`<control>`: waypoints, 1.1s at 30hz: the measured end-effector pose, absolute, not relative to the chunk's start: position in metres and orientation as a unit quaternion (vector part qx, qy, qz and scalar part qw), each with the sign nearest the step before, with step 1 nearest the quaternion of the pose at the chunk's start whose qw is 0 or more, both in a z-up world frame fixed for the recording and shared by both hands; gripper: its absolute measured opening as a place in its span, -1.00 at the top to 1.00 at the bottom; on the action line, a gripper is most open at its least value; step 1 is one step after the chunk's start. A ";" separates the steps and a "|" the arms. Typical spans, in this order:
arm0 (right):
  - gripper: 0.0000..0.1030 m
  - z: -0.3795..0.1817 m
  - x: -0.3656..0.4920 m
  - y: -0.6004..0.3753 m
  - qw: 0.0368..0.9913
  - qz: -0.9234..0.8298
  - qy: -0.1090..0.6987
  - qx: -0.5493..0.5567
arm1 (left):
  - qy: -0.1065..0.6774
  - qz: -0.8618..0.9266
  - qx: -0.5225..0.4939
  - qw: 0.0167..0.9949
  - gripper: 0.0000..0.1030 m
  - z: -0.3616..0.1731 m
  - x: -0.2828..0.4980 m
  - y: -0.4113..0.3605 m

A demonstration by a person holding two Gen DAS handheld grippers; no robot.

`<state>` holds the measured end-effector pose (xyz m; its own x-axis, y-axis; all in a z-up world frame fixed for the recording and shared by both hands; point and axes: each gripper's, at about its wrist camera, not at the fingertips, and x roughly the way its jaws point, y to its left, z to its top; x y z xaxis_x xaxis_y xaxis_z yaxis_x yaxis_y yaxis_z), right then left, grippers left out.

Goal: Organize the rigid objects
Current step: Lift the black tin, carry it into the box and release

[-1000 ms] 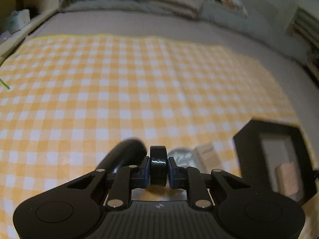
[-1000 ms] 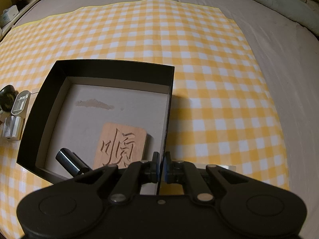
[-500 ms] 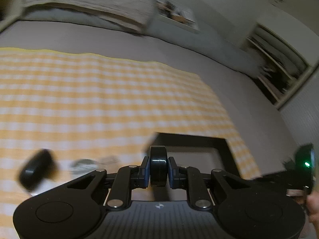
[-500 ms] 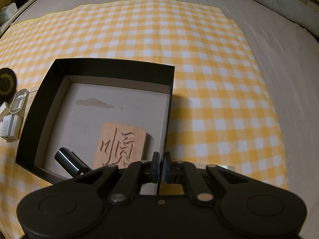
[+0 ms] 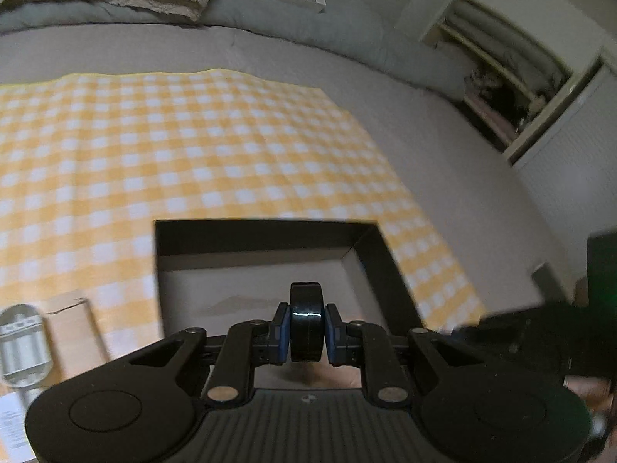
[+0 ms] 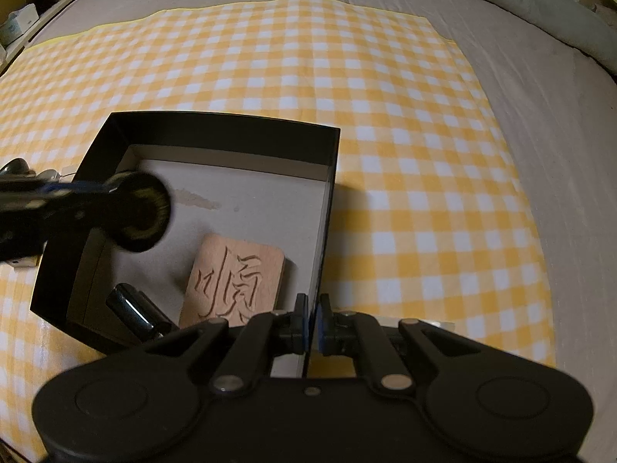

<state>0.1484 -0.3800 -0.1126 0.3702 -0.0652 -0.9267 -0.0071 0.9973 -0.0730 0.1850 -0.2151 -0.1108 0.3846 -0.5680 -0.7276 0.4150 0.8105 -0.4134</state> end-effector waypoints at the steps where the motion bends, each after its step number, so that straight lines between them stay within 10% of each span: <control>1: 0.90 -0.112 0.148 -0.380 0.827 -0.015 0.561 -0.032 | 0.465 -0.299 -0.095 0.828 0.63 -0.112 0.187 -0.216; 16: 0.90 -0.111 0.144 -0.381 0.827 -0.005 0.561 -0.032 | 0.482 -0.318 -0.188 0.794 0.61 -0.166 0.217 -0.269; 33: 0.89 -0.112 0.143 -0.379 0.827 -0.004 0.561 -0.036 | 0.483 -0.270 -0.106 0.826 -0.49 -0.149 0.216 -0.247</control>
<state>0.1428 -0.3787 -0.1116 0.3713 -0.0464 -0.9274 -0.0346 0.9974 -0.0638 0.2165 -0.2472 -0.1492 0.3875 -0.5486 -0.7408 0.3431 0.8317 -0.4365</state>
